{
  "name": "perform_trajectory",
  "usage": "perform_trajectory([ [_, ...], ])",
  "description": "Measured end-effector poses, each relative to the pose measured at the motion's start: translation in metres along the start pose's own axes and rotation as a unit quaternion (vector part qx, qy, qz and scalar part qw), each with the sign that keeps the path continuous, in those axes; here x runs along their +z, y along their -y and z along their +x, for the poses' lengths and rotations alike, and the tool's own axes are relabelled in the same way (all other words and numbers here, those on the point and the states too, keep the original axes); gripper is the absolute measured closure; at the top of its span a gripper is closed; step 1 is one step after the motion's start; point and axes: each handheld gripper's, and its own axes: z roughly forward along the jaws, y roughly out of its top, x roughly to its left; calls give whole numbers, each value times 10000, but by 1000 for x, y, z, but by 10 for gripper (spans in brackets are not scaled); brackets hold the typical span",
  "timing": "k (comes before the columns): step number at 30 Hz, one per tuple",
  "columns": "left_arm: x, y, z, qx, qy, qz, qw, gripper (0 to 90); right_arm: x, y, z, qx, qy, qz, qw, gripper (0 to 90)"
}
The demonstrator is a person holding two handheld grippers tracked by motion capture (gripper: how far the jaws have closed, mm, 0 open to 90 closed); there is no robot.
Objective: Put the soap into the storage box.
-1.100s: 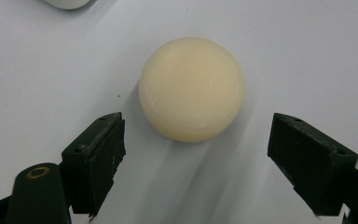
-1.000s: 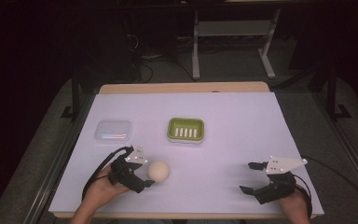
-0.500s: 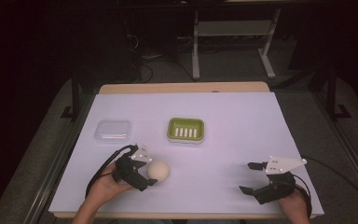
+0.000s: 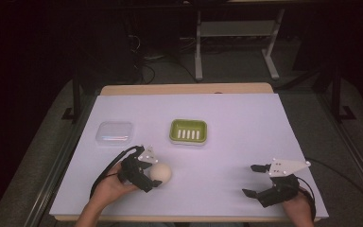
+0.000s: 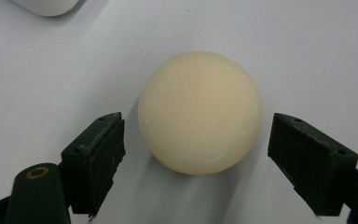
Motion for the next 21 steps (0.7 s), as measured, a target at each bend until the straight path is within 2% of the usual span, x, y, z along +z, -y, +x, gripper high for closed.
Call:
perform_trajectory([
  [8,6,-3,2,63,-5,99,9999,182,0,0,0,-18,-1,-1,10000,131],
  [10,7,-3,2,1,33,109,9999,182,0,0,0,-18,-1,0,10000,131],
  [13,8,-4,4,60,58,158,9998,180,0,0,0,-19,0,-9,10000,131],
  [21,13,-6,2,62,99,255,9996,180,1,0,0,-36,-4,-9,10000,131],
])
